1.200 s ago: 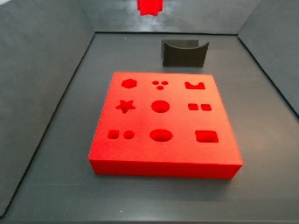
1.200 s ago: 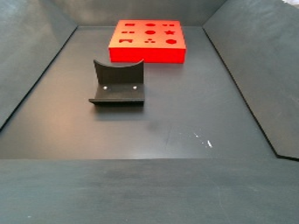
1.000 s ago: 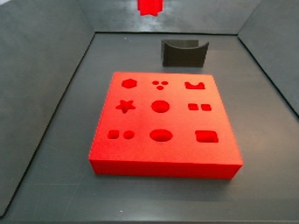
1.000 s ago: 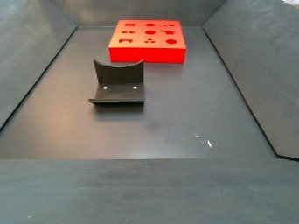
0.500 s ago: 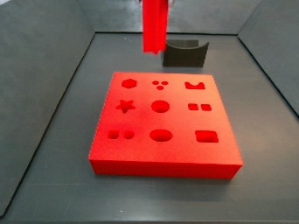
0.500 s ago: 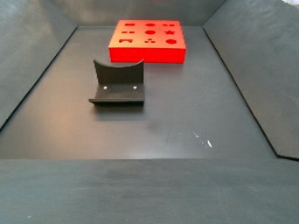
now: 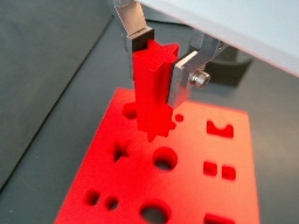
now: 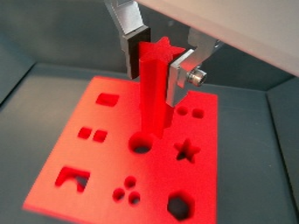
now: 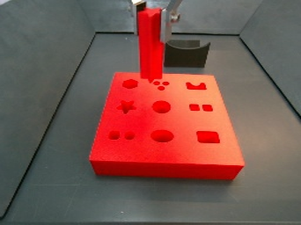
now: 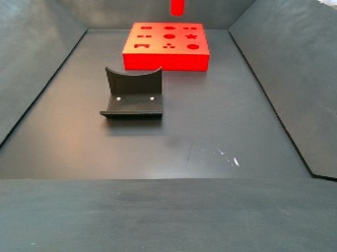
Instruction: Insert the star object.
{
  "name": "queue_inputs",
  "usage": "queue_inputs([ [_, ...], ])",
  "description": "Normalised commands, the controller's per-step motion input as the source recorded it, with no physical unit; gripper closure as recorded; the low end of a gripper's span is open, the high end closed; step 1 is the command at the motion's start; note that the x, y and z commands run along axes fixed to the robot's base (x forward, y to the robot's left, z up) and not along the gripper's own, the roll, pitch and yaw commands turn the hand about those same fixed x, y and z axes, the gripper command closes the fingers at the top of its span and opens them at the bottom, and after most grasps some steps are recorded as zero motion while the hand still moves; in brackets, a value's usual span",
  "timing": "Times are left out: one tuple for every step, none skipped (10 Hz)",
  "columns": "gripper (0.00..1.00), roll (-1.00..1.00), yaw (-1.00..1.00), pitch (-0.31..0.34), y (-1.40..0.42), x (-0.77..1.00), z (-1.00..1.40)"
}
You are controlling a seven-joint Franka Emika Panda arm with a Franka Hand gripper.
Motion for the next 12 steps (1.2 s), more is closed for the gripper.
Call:
queue_inputs([
  [1.00,-0.02,-0.69,0.000,-0.30,0.00,-0.35],
  [1.00,0.08,-0.14,0.000,0.00,0.00,-0.19],
  [1.00,0.00,0.00,0.000,0.00,0.00,-0.07],
  [1.00,0.00,0.01,0.000,0.05,0.00,-0.04],
  [1.00,0.08,0.35,0.003,0.02,-0.24,-0.32],
  [1.00,0.08,0.65,0.083,0.00,-0.37,-0.52],
  [1.00,0.05,0.71,0.170,0.00,-0.20,-0.62],
  [1.00,0.00,0.47,0.159,0.00,-0.12,-0.55],
  [1.00,0.00,0.21,0.000,0.00,0.07,-0.10],
  [1.00,0.03,0.07,0.000,0.00,0.06,-0.13],
  [1.00,0.09,0.00,0.066,0.10,0.00,-0.18],
  [1.00,0.08,0.00,0.114,0.12,-0.11,-0.06],
])
